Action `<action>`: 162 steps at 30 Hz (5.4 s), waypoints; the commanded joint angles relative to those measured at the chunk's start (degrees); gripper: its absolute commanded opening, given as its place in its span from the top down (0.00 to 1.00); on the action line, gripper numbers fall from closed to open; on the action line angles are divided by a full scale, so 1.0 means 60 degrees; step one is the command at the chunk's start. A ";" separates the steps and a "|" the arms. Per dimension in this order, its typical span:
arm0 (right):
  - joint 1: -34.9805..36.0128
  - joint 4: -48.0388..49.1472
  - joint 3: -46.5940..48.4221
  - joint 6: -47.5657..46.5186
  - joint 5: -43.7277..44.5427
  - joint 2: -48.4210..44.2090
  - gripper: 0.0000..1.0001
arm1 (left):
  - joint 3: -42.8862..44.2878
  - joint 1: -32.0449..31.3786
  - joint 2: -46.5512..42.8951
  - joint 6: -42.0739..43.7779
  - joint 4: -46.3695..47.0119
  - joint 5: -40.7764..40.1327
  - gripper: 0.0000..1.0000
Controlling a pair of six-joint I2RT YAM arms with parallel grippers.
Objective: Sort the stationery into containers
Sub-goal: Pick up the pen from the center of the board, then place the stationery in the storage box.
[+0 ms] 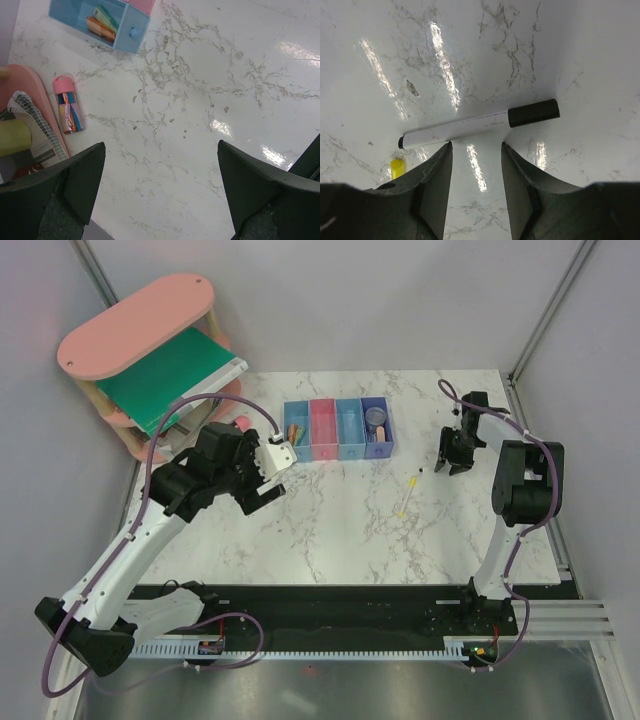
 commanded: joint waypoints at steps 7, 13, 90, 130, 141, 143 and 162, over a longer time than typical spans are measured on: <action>-0.0104 0.0207 0.0225 0.0212 -0.1817 -0.0075 0.39 | 0.0371 0.0070 0.0077 0.0327 0.0146 -0.0108 0.00; -0.0251 0.0237 0.0473 0.0358 -0.1555 0.0084 0.36 | 0.0459 0.0070 0.0092 0.0327 0.0117 -0.0108 0.00; 0.2297 -0.0994 0.4836 -0.2322 0.0280 -0.0663 1.00 | 0.0587 0.1533 0.1614 -0.1576 0.1156 0.0199 0.00; 0.4217 0.2697 0.5836 -0.1868 -0.1525 0.2854 1.00 | 0.2480 0.2911 0.4443 -0.1225 0.1714 0.1035 0.00; 0.4231 0.2844 0.5088 -0.1868 -0.1451 0.2869 0.75 | 0.2451 0.2999 0.4370 -0.1108 0.1714 0.1152 0.00; 0.4231 0.2815 0.5059 -0.1897 -0.1466 0.2723 0.63 | 0.2466 0.3014 0.4355 -0.1123 0.1714 0.1181 0.00; 0.4070 0.1967 0.0656 -0.1882 -0.0104 -0.2534 0.37 | 0.1514 0.3014 0.2541 0.0370 0.1699 0.1138 0.00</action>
